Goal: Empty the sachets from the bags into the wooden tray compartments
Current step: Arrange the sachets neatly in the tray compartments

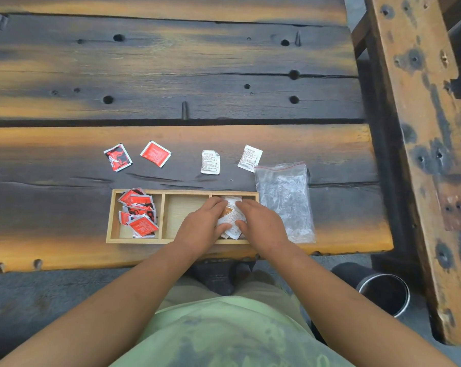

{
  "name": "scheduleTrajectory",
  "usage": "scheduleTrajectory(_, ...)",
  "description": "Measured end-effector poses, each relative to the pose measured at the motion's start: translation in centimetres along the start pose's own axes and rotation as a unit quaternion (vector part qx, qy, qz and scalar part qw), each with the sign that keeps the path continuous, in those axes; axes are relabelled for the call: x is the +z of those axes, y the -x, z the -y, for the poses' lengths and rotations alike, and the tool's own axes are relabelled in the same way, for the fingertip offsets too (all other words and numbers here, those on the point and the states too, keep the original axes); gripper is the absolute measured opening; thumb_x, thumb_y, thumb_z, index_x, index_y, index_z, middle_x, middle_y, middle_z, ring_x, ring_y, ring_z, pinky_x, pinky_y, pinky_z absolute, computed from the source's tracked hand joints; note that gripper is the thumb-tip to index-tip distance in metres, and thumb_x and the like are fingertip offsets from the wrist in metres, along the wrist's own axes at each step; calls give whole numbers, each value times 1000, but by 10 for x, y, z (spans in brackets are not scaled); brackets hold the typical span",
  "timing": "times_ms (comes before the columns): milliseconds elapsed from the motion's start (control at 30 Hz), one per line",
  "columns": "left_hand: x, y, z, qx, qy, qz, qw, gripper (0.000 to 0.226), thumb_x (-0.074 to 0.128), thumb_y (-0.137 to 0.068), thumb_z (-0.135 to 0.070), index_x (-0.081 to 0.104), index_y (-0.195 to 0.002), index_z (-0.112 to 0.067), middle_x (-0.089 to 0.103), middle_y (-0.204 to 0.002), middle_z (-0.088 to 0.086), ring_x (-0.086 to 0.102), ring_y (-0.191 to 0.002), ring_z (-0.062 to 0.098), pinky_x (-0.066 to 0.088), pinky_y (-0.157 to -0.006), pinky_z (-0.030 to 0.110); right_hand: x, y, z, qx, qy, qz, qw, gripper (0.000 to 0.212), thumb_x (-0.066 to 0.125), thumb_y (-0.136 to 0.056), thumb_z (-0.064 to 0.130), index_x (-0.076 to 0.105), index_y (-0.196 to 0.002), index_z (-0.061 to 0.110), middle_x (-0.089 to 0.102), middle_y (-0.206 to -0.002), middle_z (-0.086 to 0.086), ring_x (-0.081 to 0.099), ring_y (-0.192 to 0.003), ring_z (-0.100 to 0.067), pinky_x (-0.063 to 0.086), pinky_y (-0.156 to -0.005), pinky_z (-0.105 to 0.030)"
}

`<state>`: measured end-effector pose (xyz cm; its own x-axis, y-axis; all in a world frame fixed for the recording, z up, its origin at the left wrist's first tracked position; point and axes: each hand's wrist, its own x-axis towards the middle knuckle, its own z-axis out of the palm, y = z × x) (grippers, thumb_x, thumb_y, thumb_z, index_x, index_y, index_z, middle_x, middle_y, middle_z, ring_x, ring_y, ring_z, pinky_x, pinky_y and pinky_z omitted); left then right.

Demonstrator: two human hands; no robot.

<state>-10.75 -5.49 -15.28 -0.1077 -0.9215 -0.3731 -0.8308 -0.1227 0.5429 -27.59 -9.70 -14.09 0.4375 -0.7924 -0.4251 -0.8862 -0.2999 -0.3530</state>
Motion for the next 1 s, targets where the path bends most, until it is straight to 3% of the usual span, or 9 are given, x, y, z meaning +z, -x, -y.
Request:
scheduleTrajectory(267,-14,2,-4,8,-4,19,1000,54,62,-93,-33,47,-143,-19,43,-151,-6,52,-128,19,45,-101,34,-6,4,4,20,-64,-7,998,47,60,-96,28,50,-140,18,52,-142,2,58,-119,-21,49,-95,-36)
scheduleTrajectory(467,-36,28,10,12,57,-34,998,51,63,-95,-30,50,-143,-20,48,-148,-5,49,-132,15,36,-107,25,-5,13,29,25,-118,-64,991,34,60,-94,24,59,-127,20,59,-128,3,59,-113,-17,48,-90,-33)
scheduleTrajectory(567,-48,46,28,-10,108,-58,992,42,64,-94,-29,57,-135,-23,55,-138,-7,59,-108,15,40,-93,21,1,10,56,9,-142,-59,988,32,63,-92,27,61,-123,23,61,-117,5,60,-103,-15,50,-89,-35)
scheduleTrajectory(633,-57,57,42,-24,124,-73,989,37,64,-94,-29,61,-130,-22,59,-130,-8,53,-87,9,40,-84,19,5,6,75,3,-154,-56,986,35,64,-92,29,61,-125,23,62,-117,6,63,-95,-13,50,-89,-33)
scheduleTrajectory(733,-69,74,67,-45,140,-93,985,32,65,-93,-28,63,-124,-21,61,-121,-7,53,-79,5,45,-82,23,13,2,104,-10,-161,-50,986,38,64,-92,30,59,-129,22,61,-126,6,64,-97,-15,45,-85,-25)
scheduleTrajectory(900,-86,98,112,-76,146,-161,973,24,67,-91,-22,67,-114,-23,60,-114,-5,59,-100,12,50,-90,33,27,-7,146,-43,-163,-55,984,43,67,-90,29,56,-131,22,55,-131,5,64,-83,-15,48,-88,-33)
scheduleTrajectory(1000,-93,103,133,-83,118,-170,975,32,69,-90,-25,64,-121,-20,55,-115,-3,54,-110,16,46,-97,33,34,-14,164,-43,-164,-51,984,48,68,-89,29,53,-134,23,51,-133,4,66,-92,-20,50,-87,-35)
